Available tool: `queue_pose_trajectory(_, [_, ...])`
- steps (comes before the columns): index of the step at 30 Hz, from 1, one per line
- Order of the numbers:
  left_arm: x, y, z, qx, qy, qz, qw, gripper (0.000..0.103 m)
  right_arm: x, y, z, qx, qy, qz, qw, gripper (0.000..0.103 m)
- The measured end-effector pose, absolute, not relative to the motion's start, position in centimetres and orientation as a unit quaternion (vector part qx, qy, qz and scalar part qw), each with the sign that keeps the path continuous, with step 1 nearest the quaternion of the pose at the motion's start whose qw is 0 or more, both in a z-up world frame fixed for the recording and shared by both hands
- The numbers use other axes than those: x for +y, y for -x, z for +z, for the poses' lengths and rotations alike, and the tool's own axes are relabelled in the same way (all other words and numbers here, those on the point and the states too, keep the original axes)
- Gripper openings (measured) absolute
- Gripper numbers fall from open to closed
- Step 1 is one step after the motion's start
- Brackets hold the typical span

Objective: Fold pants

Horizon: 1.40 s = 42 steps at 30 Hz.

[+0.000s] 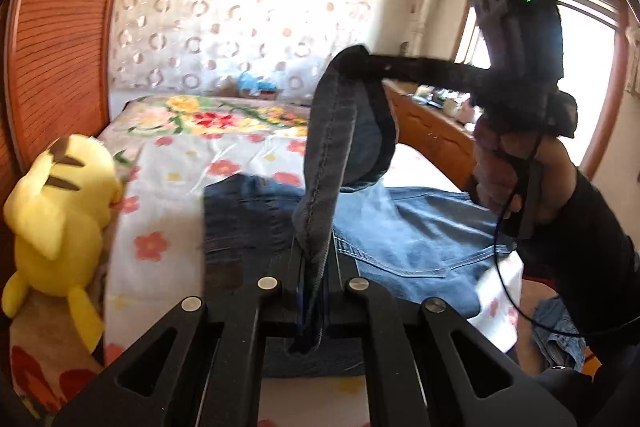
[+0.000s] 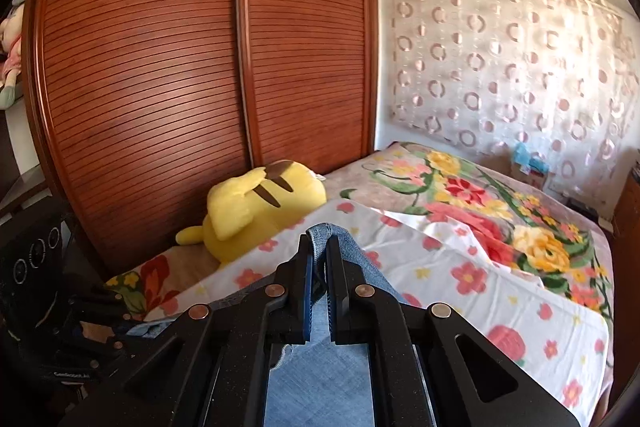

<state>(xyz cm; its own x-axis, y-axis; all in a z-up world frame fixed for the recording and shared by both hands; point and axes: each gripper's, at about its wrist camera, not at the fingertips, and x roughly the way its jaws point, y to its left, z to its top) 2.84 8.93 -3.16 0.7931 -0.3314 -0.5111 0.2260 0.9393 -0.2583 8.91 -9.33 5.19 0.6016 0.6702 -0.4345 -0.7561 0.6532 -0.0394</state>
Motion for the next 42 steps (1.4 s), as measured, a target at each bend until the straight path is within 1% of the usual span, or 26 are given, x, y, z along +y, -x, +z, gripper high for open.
queue_pose_trajectory(11, [9.7,-3.3,-7.6,0.348,0.098,-0.116,0.925,0.008,-3.3,-12.8,2.0,0.245,0.154,0.399,0.870,0.005])
queue_pose_trajectory(13, [9.7,-3.6,-8.2,0.358,0.098,-0.110,0.922,0.016,-2.6,-13.7,1.7,0.255,0.157,0.394,0.869,0.005])
queue_pose_trajectory(14, [9.7,-3.6,-8.4,0.360,0.099,-0.110,0.921,0.019,-2.1,-14.1,1.8,0.258,0.158,0.390,0.870,0.005])
queue_pose_trajectory(17, [9.7,-3.7,-8.9,0.365,0.101,-0.109,0.919,0.037,-1.0,-14.9,1.8,0.266,0.159,0.379,0.872,0.006])
queue_pose_trajectory(18, [9.7,-3.7,-9.0,0.365,0.102,-0.109,0.919,0.047,-0.7,-15.2,1.7,0.270,0.159,0.373,0.873,0.006])
queue_pose_trajectory(20, [9.6,-3.6,-9.2,0.370,0.100,-0.109,0.917,0.047,0.0,-15.6,1.5,0.281,0.158,0.367,0.873,0.017])
queue_pose_trajectory(22, [9.6,-3.7,-9.3,0.374,0.096,-0.105,0.916,0.048,0.2,-15.7,1.8,0.285,0.150,0.367,0.873,0.044])
queue_pose_trajectory(23, [9.6,-3.8,-9.4,0.375,0.093,-0.102,0.916,0.048,-0.1,-15.5,1.9,0.283,0.145,0.369,0.873,0.050])
queue_pose_trajectory(24, [9.7,-3.8,-9.4,0.376,0.092,-0.101,0.917,0.049,-0.3,-15.4,2.2,0.279,0.139,0.369,0.875,0.060])
queue_pose_trajectory(25, [9.8,-3.8,-9.5,0.376,0.093,-0.100,0.917,0.056,-0.8,-15.3,2.2,0.277,0.134,0.370,0.876,0.062])
queue_pose_trajectory(26, [9.9,-3.7,-9.5,0.375,0.096,-0.098,0.917,0.062,-1.3,-15.2,2.4,0.275,0.131,0.370,0.878,0.062])
queue_pose_trajectory(27, [10.1,-3.6,-9.5,0.372,0.099,-0.096,0.918,0.072,-1.8,-15.1,2.4,0.273,0.131,0.367,0.880,0.062])
queue_pose_trajectory(28, [10.2,-3.5,-9.5,0.369,0.102,-0.095,0.919,0.077,-2.4,-14.9,2.4,0.269,0.134,0.363,0.882,0.062])
queue_pose_trajectory(34, [10.9,-3.4,-9.1,0.357,0.102,-0.073,0.926,0.077,-8.9,-13.8,0.8,0.264,0.138,0.325,0.898,0.062])
queue_pose_trajectory(39, [10.7,-3.5,-8.7,0.344,0.099,-0.066,0.932,0.077,-14.5,-14.9,-2.0,0.303,0.109,0.280,0.904,0.062])
queue_pose_trajectory(40, [10.5,-3.5,-8.8,0.344,0.098,-0.066,0.932,0.077,-15.3,-15.3,-2.7,0.313,0.102,0.274,0.904,0.059])
queue_pose_trajectory(42, [10.3,-3.7,-8.9,0.347,0.095,-0.065,0.931,0.077,-16.2,-16.1,-3.7,0.336,0.091,0.268,0.898,0.058])
